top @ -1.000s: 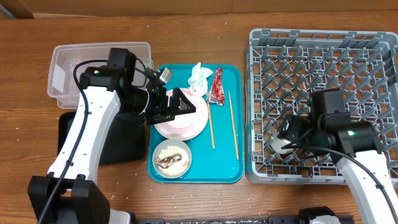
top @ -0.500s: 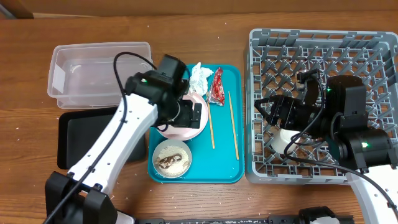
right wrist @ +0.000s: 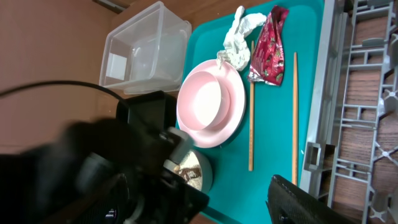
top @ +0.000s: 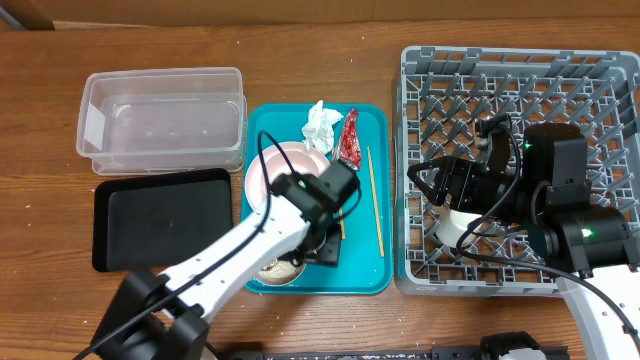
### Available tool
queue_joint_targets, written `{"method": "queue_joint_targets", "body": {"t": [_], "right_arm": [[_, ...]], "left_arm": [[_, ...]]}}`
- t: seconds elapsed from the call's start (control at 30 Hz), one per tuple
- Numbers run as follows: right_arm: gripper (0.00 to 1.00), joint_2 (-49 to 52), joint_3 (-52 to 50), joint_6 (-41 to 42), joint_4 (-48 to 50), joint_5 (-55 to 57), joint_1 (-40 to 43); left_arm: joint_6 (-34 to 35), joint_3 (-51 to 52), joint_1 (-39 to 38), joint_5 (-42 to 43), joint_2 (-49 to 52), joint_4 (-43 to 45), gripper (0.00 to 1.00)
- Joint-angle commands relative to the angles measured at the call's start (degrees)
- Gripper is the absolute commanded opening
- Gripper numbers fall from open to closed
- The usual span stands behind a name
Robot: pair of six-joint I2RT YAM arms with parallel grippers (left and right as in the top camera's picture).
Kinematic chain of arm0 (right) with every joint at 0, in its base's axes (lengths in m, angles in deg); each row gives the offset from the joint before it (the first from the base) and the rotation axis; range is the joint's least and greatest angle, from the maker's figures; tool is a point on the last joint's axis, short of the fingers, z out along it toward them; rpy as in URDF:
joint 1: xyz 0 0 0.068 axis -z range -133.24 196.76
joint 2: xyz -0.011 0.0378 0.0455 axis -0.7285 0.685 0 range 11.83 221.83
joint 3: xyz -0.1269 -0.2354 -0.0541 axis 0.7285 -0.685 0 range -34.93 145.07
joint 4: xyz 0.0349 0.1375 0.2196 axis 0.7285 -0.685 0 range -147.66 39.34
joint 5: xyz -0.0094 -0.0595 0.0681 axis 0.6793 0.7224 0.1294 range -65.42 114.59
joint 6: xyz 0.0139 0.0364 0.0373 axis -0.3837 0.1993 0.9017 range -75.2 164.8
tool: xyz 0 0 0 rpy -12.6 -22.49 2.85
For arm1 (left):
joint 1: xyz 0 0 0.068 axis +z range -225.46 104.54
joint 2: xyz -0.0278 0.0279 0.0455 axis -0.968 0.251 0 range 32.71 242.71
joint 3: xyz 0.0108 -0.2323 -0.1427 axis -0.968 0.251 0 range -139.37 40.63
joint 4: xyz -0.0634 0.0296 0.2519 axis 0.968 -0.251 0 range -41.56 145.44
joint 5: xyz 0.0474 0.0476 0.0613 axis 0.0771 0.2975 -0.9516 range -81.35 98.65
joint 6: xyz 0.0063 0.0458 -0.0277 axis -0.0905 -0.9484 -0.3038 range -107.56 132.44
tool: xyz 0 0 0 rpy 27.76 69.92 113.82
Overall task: Sort waste into correct bins and load items into the dishwasher
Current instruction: 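Grasp the small white bowl of rice with the left gripper, then tip the bowl over the black tray to dump the rice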
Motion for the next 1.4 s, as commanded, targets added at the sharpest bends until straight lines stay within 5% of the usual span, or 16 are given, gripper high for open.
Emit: {"method": "queue_joint_targets", "body": {"t": [0.0, 0.23, 0.33, 0.7, 0.8, 1.0, 1.17, 1.37], "right_arm": [[0.74, -0.09, 0.87, -0.2, 0.17, -0.7, -0.28], [0.74, -0.09, 0.87, -0.17, -0.2, 0.13, -0.28], [0.74, -0.09, 0.87, -0.17, -0.66, 0.13, -0.28], [0.74, -0.09, 0.87, -0.2, -1.6, 1.4, -0.28], [0.74, -0.09, 0.87, -0.2, -1.84, 1.66, -0.28], [0.74, -0.09, 0.87, -0.17, -1.88, 1.66, -0.28], [0.74, -0.09, 0.87, -0.17, -1.92, 1.66, -0.28], [0.74, -0.09, 0.87, -0.17, -2.03, 1.64, -0.28]], "left_arm": [[5.62, 4.07, -1.33, -3.82, 2.56, 3.26, 0.52], [6.64, 4.48, -1.49, -12.11, 5.84, 7.39, 0.27], [6.62, 4.46, -1.49, -12.11, 6.01, 7.61, 0.04], [2.89, 1.64, 1.73, -0.74, -2.99, 2.62, 0.04], [-1.42, 1.38, 8.07, 5.9, -9.88, 2.75, 0.04], [-15.17, 1.46, 32.48, 22.84, -18.78, 2.75, 0.04], [-28.74, 2.58, 53.05, 42.69, -15.02, 2.8, 0.04], [-44.24, 3.89, 65.77, 63.95, -4.57, 0.39, 0.04]]}}
